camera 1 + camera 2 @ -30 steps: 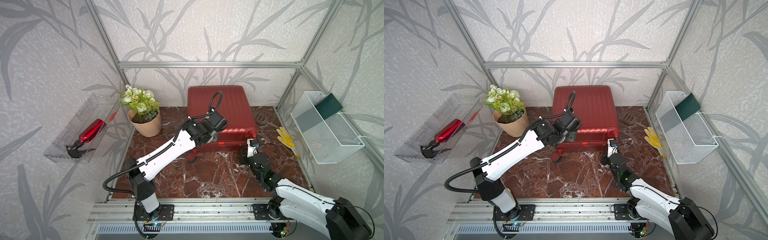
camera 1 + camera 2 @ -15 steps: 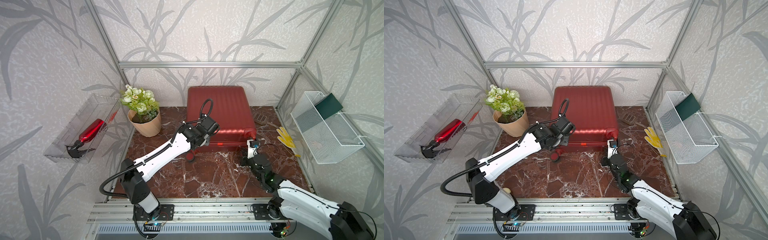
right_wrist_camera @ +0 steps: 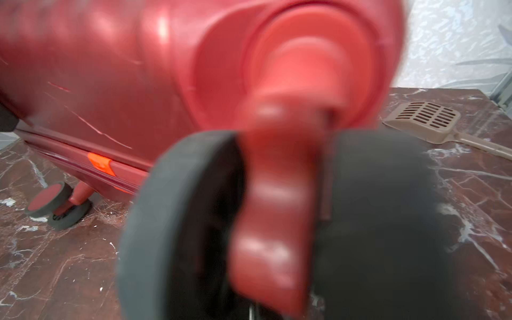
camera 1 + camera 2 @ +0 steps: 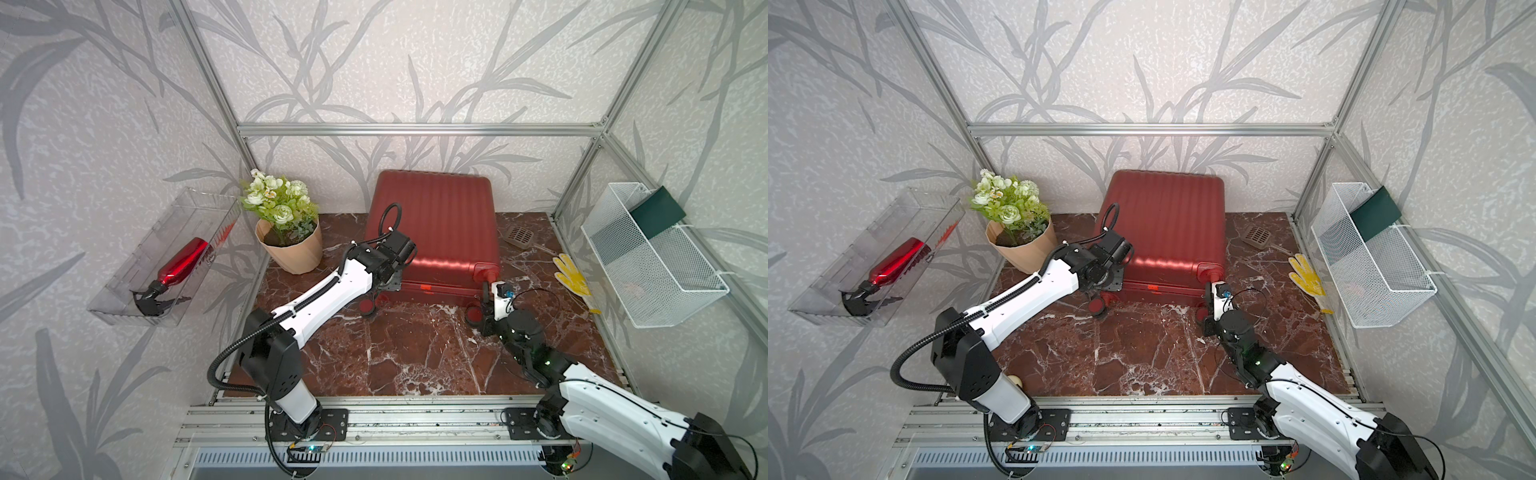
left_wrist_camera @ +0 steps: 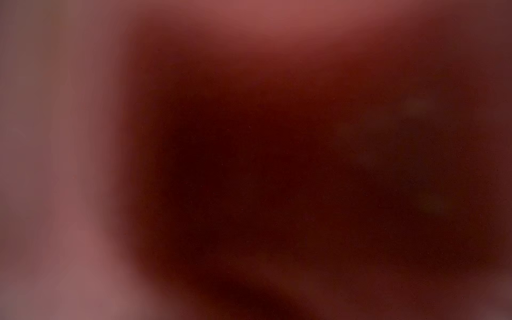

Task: Open the suitcase zippers
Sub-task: Adjust the suitcase at the center of the board.

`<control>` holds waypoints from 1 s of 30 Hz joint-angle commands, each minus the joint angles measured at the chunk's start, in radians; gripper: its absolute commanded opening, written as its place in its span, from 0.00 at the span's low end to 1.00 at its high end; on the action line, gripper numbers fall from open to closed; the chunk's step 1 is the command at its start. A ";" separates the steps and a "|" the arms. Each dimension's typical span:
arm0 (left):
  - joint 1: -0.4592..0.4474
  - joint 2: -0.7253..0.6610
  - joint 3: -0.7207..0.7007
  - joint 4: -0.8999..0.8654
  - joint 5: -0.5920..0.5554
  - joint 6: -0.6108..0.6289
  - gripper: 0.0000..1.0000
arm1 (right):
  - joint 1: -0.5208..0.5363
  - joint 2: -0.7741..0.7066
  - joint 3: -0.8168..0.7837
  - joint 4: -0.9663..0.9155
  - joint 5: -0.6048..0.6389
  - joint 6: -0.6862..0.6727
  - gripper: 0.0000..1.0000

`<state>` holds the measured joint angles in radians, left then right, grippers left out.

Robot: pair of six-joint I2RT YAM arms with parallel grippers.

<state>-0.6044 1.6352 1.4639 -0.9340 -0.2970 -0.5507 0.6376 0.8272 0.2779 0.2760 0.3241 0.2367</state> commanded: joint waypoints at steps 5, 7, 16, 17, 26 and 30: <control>0.233 0.063 0.058 -0.001 -0.192 -0.051 0.31 | -0.007 -0.069 0.001 -0.058 0.100 -0.004 0.00; 0.230 0.107 0.151 -0.063 -0.139 -0.037 0.30 | -0.007 -0.055 0.004 -0.049 0.064 -0.010 0.00; -0.108 -0.049 0.201 0.011 0.024 0.011 0.60 | 0.004 0.025 0.011 0.002 -0.026 0.008 0.00; -0.137 -0.055 0.199 0.016 0.042 -0.013 0.62 | 0.006 0.029 0.010 0.004 -0.029 0.008 0.00; -0.294 0.079 0.347 0.027 0.135 -0.093 0.82 | 0.014 0.041 0.006 0.015 -0.043 0.022 0.00; -0.325 0.165 0.424 0.024 0.182 -0.105 0.83 | 0.014 0.047 0.006 0.015 -0.047 0.025 0.00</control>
<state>-0.9142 1.7458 1.8400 -0.8963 -0.1543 -0.6205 0.6537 0.8482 0.2779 0.2871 0.2638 0.2474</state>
